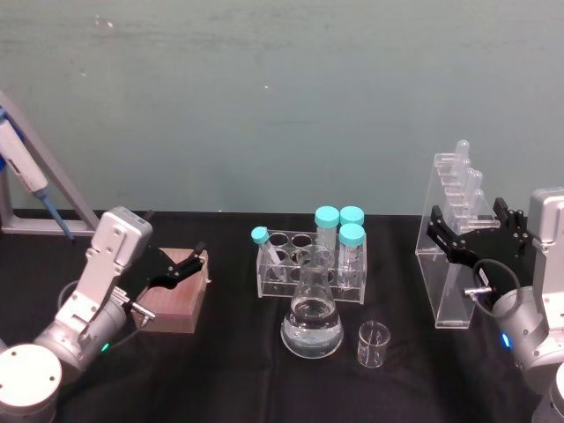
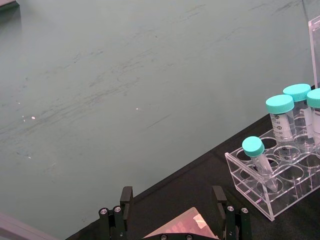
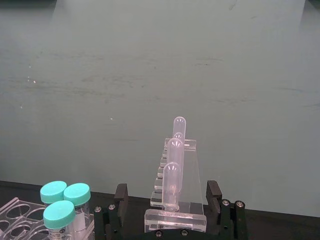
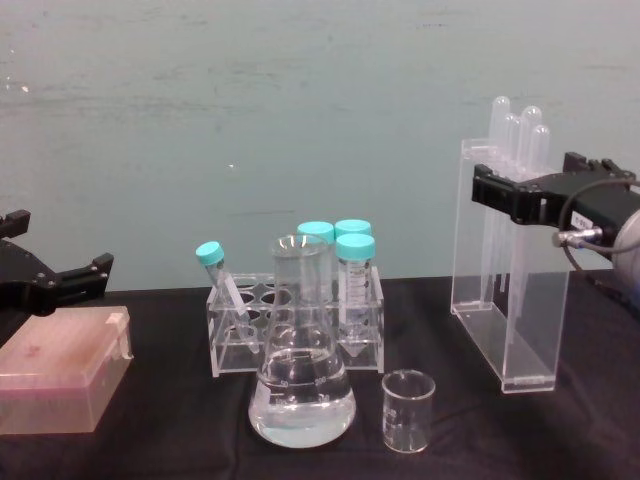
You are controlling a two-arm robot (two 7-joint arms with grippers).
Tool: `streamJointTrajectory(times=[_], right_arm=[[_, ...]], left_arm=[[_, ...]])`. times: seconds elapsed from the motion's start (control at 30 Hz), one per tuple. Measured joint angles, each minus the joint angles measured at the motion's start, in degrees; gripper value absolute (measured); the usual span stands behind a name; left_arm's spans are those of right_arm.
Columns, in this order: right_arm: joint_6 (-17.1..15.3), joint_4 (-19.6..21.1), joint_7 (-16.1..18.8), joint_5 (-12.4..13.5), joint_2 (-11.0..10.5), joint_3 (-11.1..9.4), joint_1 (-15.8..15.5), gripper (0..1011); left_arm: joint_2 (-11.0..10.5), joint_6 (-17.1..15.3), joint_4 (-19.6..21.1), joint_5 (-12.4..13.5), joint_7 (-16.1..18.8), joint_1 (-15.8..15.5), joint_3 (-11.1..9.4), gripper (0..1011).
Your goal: Place the experimental apparatus aside using one hand.
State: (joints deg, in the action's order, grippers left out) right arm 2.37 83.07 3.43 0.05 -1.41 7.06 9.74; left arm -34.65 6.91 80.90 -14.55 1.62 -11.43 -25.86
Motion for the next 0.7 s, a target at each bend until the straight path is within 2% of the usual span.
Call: streamJointTrajectory(times=[0.7], right_arm=[[0.26, -1.08, 0.46, -0.17, 0.33, -0.25, 0.8, 1003]], left_arm=[[0.0, 0.0, 0.0, 0.0, 0.0, 0.0, 0.0, 1000]])
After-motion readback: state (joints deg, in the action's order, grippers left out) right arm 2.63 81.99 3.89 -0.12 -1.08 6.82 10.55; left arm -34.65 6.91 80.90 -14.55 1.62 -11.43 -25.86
